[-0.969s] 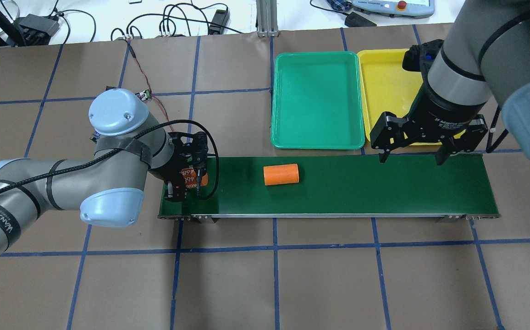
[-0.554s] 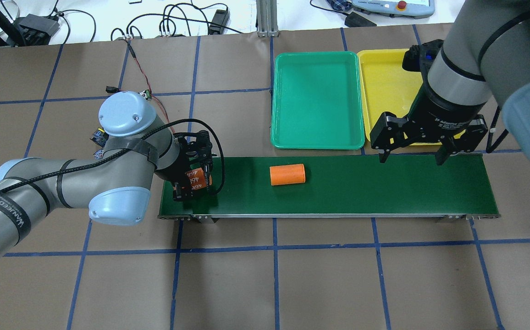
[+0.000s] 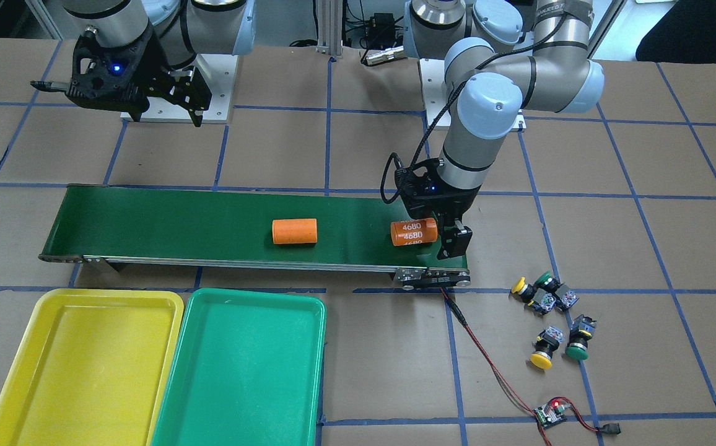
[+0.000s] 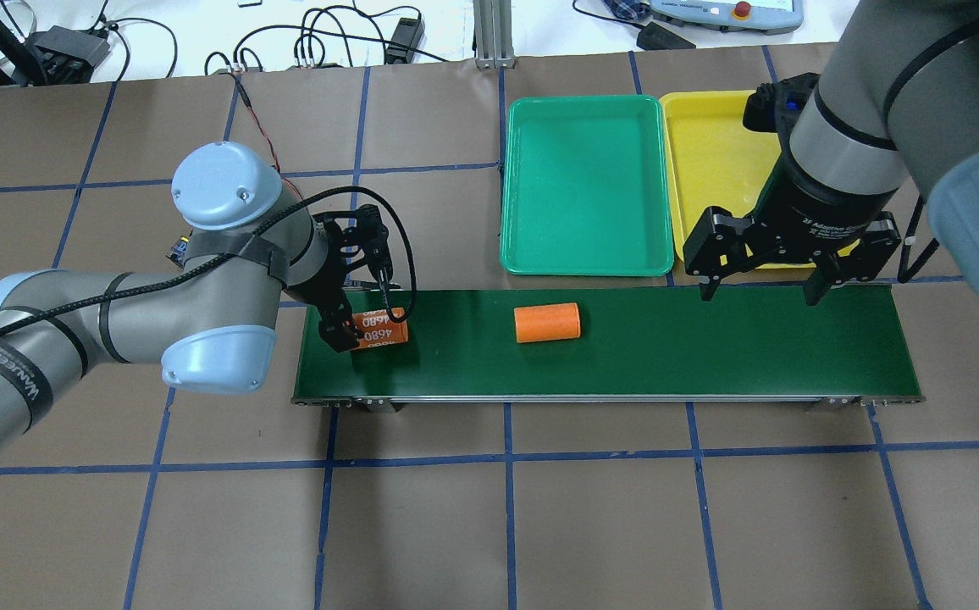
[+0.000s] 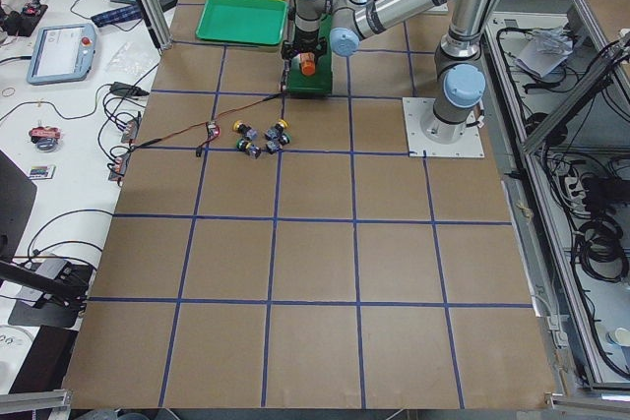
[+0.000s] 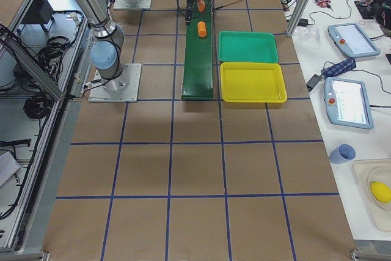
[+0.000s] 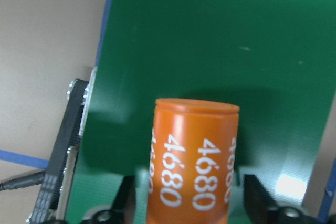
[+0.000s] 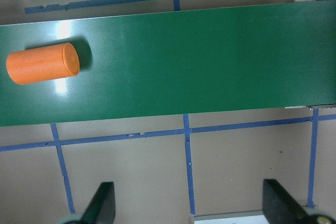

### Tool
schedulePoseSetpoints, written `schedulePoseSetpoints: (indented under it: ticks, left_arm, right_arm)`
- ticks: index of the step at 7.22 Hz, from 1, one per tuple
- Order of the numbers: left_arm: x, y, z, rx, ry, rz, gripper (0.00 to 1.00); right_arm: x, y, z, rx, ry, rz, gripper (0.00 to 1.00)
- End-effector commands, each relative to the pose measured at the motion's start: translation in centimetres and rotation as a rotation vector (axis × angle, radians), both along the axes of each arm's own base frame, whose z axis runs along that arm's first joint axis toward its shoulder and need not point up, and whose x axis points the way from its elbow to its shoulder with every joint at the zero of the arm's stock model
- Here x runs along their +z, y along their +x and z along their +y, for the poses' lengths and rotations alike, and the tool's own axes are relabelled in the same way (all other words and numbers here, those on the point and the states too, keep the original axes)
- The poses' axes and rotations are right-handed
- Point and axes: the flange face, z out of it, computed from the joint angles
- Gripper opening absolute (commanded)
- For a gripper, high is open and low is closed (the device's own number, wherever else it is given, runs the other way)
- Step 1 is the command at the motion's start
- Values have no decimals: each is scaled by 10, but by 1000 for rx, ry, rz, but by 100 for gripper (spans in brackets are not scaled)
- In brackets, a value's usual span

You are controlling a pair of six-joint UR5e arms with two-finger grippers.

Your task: Sort buttons by color to trays

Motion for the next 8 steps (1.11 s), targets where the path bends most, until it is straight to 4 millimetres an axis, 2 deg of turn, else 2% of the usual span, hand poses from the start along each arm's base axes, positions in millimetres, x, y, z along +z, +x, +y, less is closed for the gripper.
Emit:
schedulePoseSetpoints:
  ticks: [1,2,3,6,8]
  left_arm:
    - [72,11,-56,58,-9,-2,100]
    - [85,22,-79,140,47,1,100]
    - [79,47,-106,200,58,3,100]
    - [37,130,-161,352,108,10,100]
    - [7,194,-195,446,130,15,100]
  right_arm:
    - [-2,0,0,1,5,2,100]
    - [-1,0,0,1,3,2,100]
    - [-2,0,0,1,5,1,100]
    - [-2,0,-1,2,6,2,100]
    - [-2,-2,-1,4,6,16,100]
